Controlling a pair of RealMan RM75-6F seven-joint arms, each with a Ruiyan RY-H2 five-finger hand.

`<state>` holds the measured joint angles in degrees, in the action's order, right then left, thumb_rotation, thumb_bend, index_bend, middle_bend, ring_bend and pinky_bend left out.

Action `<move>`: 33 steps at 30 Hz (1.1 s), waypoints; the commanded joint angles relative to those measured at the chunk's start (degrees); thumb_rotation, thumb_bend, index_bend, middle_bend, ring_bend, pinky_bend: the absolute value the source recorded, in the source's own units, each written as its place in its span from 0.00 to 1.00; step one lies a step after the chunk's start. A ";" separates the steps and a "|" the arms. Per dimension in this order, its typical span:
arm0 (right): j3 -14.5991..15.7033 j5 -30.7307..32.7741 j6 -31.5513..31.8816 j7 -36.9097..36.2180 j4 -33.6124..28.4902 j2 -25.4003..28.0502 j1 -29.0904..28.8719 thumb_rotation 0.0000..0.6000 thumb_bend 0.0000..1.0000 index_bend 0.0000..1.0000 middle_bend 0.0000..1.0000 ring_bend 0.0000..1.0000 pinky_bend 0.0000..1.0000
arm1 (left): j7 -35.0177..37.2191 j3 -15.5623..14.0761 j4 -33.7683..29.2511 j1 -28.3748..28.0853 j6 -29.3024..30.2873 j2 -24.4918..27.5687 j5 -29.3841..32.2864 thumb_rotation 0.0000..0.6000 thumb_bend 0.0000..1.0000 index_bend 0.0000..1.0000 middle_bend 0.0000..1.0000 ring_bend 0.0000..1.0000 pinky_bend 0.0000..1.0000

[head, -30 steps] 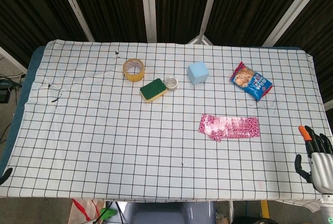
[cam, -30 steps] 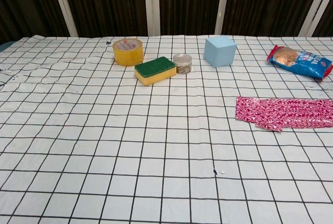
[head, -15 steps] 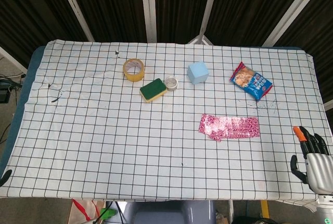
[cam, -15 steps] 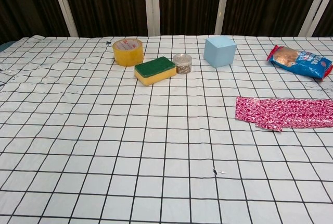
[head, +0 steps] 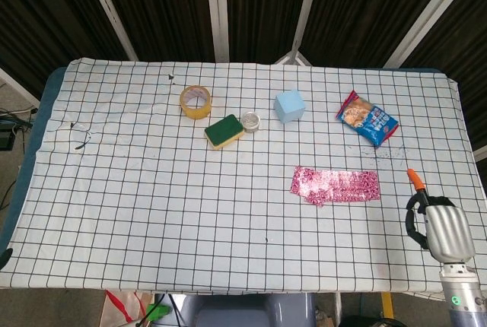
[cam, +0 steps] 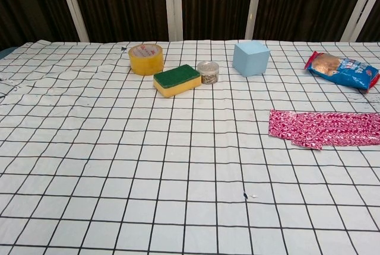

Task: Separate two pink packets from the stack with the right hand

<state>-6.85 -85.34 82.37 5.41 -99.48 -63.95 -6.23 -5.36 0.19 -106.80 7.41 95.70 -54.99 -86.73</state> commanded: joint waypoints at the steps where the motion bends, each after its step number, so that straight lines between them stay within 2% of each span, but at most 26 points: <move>1: -1.69 2.76 -4.45 4.40 -1.36 -0.99 -3.42 1.00 0.65 0.05 0.62 0.61 0.49 | -0.55 0.04 -0.16 -0.18 -0.29 -0.21 0.13 1.00 0.32 0.15 0.00 0.00 0.10; 8: -2.51 6.86 -11.21 12.18 -2.12 -3.42 -8.18 1.00 0.65 0.15 0.75 0.71 0.53 | -0.83 0.38 -0.32 -0.47 -0.74 -0.28 0.84 1.00 0.32 0.15 0.00 0.00 0.10; 12: -2.37 8.65 -13.54 16.42 -2.20 -5.62 -10.17 1.00 0.72 0.19 0.81 0.76 0.57 | -1.13 0.49 -0.37 -0.63 -1.12 -0.32 1.34 1.00 0.32 0.15 0.00 0.00 0.10; 21: -2.20 13.78 -18.40 23.12 -1.16 -10.32 -14.23 1.00 0.74 0.19 0.81 0.76 0.57 | -1.53 0.81 -0.53 -0.92 -1.56 -0.42 2.11 1.00 0.32 0.15 0.00 0.00 0.10; 33: -2.54 20.54 -21.85 29.84 0.33 -16.06 -19.00 1.00 0.74 0.19 0.81 0.76 0.57 | -2.65 1.56 -0.61 -1.93 -3.13 -0.68 4.03 1.00 0.32 0.15 0.00 0.00 0.10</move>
<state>-9.34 -65.50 60.88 34.52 -99.38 -79.35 -24.69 -7.91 1.66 -107.41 5.55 92.68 -55.63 -82.90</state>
